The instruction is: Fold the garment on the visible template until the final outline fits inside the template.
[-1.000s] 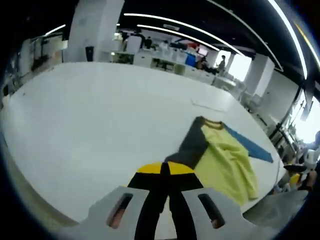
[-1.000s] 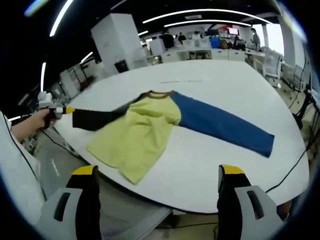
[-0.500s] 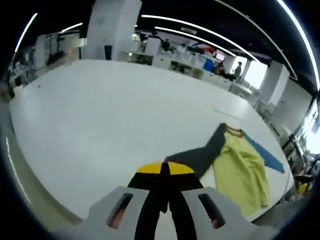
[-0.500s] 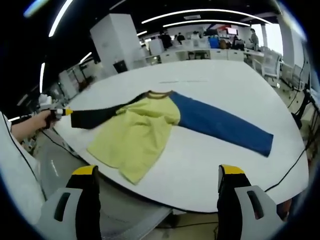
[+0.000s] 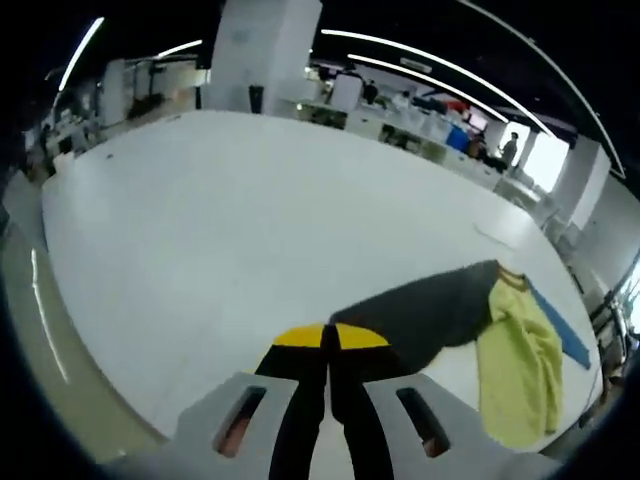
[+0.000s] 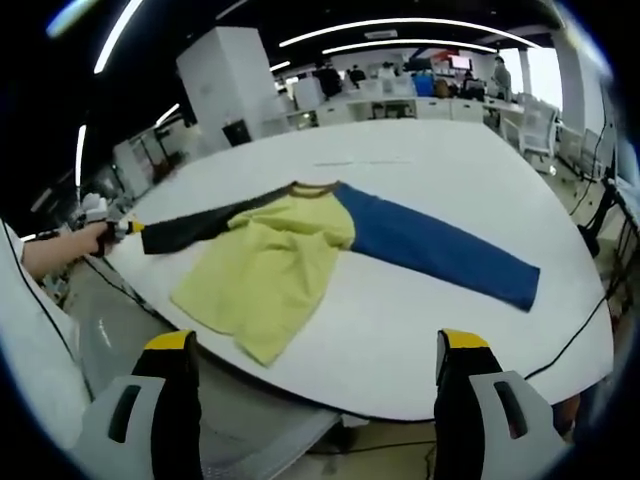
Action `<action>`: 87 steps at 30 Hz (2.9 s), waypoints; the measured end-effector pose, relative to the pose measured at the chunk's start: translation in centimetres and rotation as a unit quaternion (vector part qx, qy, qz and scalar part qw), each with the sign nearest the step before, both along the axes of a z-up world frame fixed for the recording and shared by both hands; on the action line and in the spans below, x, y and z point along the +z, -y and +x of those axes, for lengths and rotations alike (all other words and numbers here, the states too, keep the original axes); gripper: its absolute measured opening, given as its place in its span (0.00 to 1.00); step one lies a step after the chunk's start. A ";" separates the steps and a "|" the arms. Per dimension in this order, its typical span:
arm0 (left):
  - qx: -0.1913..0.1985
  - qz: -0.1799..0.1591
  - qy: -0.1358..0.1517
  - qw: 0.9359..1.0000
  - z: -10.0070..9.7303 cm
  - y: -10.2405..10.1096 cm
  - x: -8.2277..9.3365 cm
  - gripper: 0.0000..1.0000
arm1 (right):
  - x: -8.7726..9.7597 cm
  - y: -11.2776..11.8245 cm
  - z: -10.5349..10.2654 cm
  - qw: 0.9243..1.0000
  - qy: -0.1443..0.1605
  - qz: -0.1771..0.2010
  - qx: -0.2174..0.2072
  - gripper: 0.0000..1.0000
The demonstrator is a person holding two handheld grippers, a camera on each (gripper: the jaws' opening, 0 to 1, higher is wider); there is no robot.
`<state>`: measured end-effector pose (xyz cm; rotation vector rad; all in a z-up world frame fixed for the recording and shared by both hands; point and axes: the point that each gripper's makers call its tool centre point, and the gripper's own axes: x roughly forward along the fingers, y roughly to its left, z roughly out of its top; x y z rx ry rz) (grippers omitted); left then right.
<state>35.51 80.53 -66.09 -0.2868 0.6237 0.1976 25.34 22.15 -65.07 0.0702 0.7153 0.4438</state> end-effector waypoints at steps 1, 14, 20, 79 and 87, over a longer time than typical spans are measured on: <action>-0.001 0.002 -0.001 1.000 0.1 -0.1 0.0 0.00 | 0.0 0.0 0.0 1.000 -0.001 -0.001 0.000 0.99; -0.003 0.019 -0.020 1.000 1.5 -1.9 -1.2 0.00 | 0.0 -0.4 0.1 1.000 -0.005 -0.005 0.000 0.99; -0.001 0.021 -0.028 0.999 2.3 -2.6 -1.8 0.00 | -0.1 -0.4 0.1 1.000 -0.010 -0.008 -0.003 0.99; -0.020 0.045 -0.111 0.993 5.7 -7.2 -7.6 0.00 | -1.3 -2.6 2.0 0.999 -0.038 -0.013 -0.001 0.99; -0.022 0.047 -0.115 0.992 5.9 -7.5 -8.1 0.00 | -1.4 -2.7 2.2 0.999 -0.040 -0.012 0.000 0.99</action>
